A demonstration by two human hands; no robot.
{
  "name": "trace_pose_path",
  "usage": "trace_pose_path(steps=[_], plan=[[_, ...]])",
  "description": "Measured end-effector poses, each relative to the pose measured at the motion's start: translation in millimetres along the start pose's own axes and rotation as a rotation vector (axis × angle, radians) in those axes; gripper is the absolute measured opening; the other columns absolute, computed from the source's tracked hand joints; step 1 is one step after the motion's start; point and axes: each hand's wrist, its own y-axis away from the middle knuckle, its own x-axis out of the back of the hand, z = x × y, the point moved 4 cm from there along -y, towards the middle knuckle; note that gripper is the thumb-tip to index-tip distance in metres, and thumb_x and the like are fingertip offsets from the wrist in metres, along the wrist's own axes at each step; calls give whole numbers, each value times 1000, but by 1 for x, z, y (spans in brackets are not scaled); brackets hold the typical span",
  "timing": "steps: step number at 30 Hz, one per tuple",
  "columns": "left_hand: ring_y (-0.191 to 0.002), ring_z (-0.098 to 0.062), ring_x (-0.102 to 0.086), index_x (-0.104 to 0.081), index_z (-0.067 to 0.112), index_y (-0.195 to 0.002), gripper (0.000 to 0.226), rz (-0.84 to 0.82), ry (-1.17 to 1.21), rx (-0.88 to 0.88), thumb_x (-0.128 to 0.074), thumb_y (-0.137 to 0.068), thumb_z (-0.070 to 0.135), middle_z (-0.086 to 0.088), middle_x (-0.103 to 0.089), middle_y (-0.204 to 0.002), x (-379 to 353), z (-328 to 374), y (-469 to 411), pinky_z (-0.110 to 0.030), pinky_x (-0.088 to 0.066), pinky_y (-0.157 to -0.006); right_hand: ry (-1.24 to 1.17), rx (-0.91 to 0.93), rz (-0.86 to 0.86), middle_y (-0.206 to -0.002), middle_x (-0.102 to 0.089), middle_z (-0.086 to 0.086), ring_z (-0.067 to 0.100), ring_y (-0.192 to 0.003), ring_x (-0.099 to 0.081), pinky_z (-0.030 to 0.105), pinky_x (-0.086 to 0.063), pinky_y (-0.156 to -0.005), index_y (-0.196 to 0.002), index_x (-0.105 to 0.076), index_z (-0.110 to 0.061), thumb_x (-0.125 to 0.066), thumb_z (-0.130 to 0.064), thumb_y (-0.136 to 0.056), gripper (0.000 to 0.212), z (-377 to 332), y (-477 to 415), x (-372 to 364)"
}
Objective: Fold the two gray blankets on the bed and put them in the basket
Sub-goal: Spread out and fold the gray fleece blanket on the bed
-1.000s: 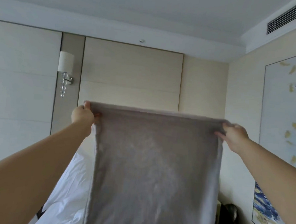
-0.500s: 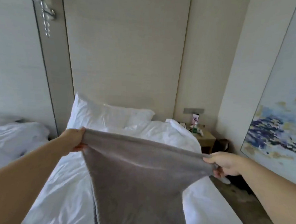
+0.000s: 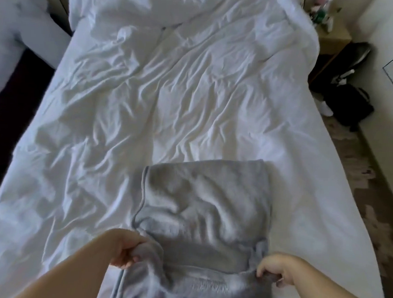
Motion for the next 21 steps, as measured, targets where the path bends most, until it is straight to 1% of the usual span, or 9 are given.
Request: trace_pose_path(steps=[4, 8, 10, 12, 14, 16, 17, 19, 21], plan=[[-30, -11, -43, -56, 9, -53, 40, 40, 302, -130, -64, -86, 31, -6, -53, -47, 31, 106, 26, -12, -35, -31, -606, 117, -182, -62, -67, 10, 21, -60, -63, 25, -51, -47, -81, -63, -9, -62, -10, -87, 6, -81, 17, 62], [-32, -12, -48, -54, 11, -67, 25, 61, 533, -543, -59, -87, 26, -4, -54, -48, 88, 289, 118, -12, -37, -33, -868, 499, 40, -70, -60, 10, 20, -65, -55, 21, -49, -43, -81, -57, -13, -54, -12, -89, 8, -235, 81, 217], [-36, -12, -55, -58, 11, -87, 23, 21, 730, -831, -51, -92, 33, -6, -58, -66, 118, 377, 176, -14, -43, -34, -1099, 784, 122, -79, -59, 6, 18, -72, -56, 27, -52, -54, -83, -57, -16, -53, -11, -90, 10, -311, 125, 296], [-58, -18, -68, -49, 12, -125, 48, -143, 940, -1048, -39, -96, 49, -12, -62, -100, 143, 442, 223, -21, -53, -42, -1319, 1068, 104, -95, -61, 1, 20, -89, -59, 34, -51, -79, -93, -60, -18, -55, -19, -94, 6, -367, 162, 362], [-74, -29, -71, -32, 13, -141, 66, -208, 989, -1163, -27, -96, 60, -15, -54, -125, 167, 480, 242, -28, -58, -52, -1385, 1226, 84, -113, -55, -3, 24, -101, -57, 37, -47, -95, -119, -57, -20, -54, -38, -95, 29, -404, 179, 407], [-76, -32, -69, -25, 13, -147, 67, -65, 931, -1151, -27, -97, 58, -14, -45, -133, 186, 500, 232, -34, -57, -61, -1369, 1196, 158, -120, -44, -1, 26, -105, -54, 39, -46, -99, -139, -43, -19, -54, -44, -94, 53, -422, 164, 431], [-77, -30, -65, -28, 13, -146, 62, 67, 859, -1110, -31, -98, 53, -13, -44, -131, 192, 505, 217, -36, -54, -64, -1336, 1164, 215, -118, -46, 1, 25, -102, -55, 37, -48, -94, -138, -43, -16, -54, -42, -94, 52, -426, 148, 434], [-72, -23, -56, -47, 13, -128, 42, 336, 677, -1008, -43, -98, 42, -10, -47, -117, 200, 503, 174, -35, -45, -65, -1162, 1029, 428, -101, -53, 7, 20, -82, -56, 32, -48, -72, -120, -56, -11, -58, -35, -93, 36, -426, 105, 429], [-67, -19, -46, -55, 15, -97, 24, 475, 486, -873, -53, -94, 39, -9, -48, -101, 200, 491, 121, -29, -35, -62, -880, 812, 723, -87, -52, 12, 23, -70, -52, 31, -40, -64, -106, -62, -1, -65, -32, -88, 36, -409, 52, 418]])
